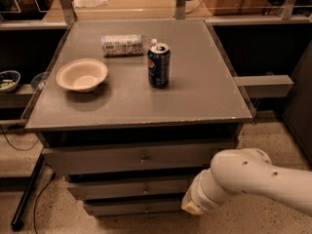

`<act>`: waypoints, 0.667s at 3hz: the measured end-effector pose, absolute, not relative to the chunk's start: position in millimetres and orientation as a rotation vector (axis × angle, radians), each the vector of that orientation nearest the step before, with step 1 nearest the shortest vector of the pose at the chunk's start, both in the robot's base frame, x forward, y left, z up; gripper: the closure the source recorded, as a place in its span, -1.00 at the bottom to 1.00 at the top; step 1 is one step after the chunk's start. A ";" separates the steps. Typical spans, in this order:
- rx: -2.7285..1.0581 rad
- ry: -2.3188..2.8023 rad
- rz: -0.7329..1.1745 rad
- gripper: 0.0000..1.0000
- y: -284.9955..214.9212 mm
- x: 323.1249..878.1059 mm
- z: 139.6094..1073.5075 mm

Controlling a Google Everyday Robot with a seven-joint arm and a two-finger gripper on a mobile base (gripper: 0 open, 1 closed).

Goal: Open bottom drawer

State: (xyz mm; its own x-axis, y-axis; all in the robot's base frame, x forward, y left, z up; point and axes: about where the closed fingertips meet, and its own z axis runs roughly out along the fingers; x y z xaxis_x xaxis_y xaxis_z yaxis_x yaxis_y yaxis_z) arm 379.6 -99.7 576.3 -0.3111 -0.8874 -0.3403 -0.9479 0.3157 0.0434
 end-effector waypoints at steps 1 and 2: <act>-1.634 2.339 0.366 1.00 -98.0 391.4 554.0; -1.634 2.393 0.347 1.00 -98.2 406.6 527.2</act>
Offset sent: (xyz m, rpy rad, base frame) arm 0.0294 0.0025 -0.0725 0.0201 0.0626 -0.0553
